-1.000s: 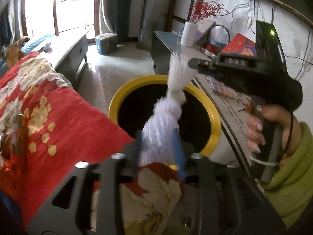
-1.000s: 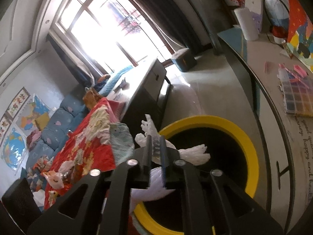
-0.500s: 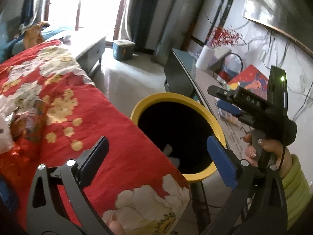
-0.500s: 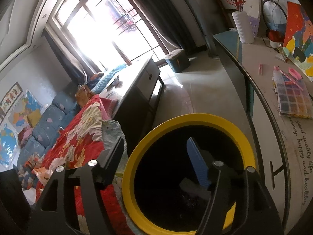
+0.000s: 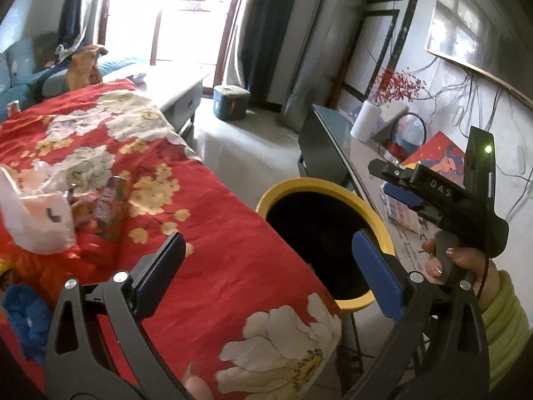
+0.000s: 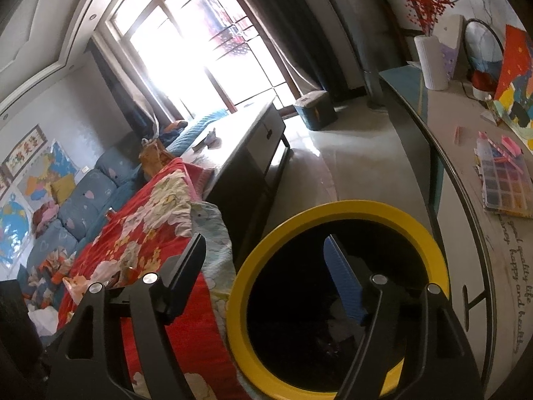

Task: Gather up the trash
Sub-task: 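Open both grippers to drop the white foam pieces into the bin, then move both open grippers back over the remaining trash on the bedspread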

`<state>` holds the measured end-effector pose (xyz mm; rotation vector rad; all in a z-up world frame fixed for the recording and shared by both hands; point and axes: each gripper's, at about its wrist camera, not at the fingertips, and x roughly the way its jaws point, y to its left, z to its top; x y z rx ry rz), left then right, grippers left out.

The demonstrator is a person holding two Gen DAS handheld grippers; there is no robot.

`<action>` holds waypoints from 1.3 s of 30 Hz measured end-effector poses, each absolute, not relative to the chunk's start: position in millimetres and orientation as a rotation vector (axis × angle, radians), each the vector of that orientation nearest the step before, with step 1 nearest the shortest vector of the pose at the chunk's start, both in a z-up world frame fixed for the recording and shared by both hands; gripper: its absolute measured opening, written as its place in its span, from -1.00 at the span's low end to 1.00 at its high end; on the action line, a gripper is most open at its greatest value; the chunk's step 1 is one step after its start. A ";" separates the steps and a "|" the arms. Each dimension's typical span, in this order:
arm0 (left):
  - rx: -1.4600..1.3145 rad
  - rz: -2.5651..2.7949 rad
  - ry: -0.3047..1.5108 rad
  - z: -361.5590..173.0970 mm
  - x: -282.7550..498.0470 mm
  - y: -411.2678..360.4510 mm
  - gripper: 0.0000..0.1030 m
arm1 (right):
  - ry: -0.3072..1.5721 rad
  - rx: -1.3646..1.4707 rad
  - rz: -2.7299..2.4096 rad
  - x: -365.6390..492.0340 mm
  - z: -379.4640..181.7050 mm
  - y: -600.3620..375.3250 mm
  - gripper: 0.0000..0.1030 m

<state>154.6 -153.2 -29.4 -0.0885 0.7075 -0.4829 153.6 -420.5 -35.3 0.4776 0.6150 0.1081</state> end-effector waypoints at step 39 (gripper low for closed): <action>-0.215 -0.248 0.562 1.2 132.2 -25.8 0.79 | 0.604 0.210 0.385 140.7 2.6 -279.4 0.55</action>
